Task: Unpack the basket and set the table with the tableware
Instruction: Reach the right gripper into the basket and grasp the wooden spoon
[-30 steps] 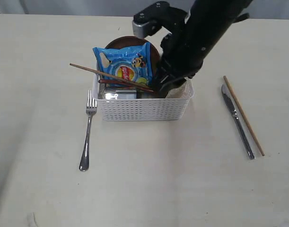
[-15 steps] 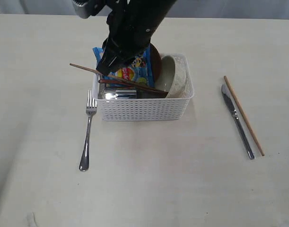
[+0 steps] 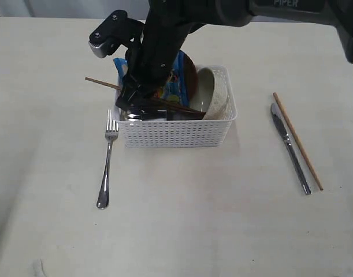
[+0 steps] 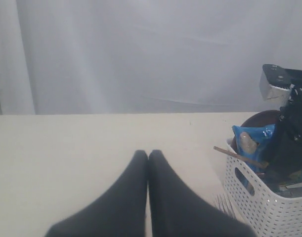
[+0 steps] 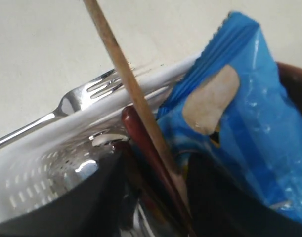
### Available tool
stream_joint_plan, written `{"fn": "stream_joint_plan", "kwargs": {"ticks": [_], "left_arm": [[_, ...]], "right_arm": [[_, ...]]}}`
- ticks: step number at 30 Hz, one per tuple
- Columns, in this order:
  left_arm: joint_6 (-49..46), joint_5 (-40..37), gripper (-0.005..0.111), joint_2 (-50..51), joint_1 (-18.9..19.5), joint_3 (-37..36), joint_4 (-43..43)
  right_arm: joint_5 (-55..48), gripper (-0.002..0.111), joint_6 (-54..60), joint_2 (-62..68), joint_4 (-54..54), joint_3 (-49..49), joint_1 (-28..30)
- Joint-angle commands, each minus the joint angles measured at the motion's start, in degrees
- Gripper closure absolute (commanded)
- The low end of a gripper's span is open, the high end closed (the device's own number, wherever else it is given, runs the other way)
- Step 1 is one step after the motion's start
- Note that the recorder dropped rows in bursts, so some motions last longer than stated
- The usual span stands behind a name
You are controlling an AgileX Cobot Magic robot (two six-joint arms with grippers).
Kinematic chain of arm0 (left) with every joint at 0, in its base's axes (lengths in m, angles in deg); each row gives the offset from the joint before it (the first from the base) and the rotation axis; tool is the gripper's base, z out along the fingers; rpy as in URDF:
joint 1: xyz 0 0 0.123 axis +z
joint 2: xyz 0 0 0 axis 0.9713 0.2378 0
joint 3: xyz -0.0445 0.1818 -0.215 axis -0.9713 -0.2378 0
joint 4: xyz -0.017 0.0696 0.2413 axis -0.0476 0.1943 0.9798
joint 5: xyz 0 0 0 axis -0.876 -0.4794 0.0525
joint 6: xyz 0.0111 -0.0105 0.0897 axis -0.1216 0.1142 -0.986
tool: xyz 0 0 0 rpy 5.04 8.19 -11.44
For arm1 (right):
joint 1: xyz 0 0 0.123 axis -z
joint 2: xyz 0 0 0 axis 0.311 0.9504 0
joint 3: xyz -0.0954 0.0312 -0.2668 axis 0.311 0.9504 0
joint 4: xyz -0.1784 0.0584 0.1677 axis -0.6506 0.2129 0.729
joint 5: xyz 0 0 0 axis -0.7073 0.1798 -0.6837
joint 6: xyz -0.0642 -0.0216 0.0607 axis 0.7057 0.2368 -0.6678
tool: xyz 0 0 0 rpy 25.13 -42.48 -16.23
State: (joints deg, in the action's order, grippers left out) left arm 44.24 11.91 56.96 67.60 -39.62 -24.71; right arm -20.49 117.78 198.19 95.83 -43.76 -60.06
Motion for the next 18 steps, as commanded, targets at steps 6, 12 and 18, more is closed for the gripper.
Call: {"fn": "stream_joint_plan", "kwargs": {"ticks": [6,12,18], "left_arm": [[-0.1,0.4,0.107,-0.2,-0.1,-0.2,0.1],[-0.1,0.4,0.107,-0.2,-0.1,-0.2,0.1],[-0.1,0.4,0.107,-0.2,-0.1,-0.2,0.1]], "right_arm": [[3.5,0.058,-0.3,2.1,0.8,-0.5,-0.5],[4.9,0.063,-1.3,5.2,0.7,-0.5,-0.5],[4.6,0.107,-1.3,5.2,0.3,-0.5,-0.5]]}}
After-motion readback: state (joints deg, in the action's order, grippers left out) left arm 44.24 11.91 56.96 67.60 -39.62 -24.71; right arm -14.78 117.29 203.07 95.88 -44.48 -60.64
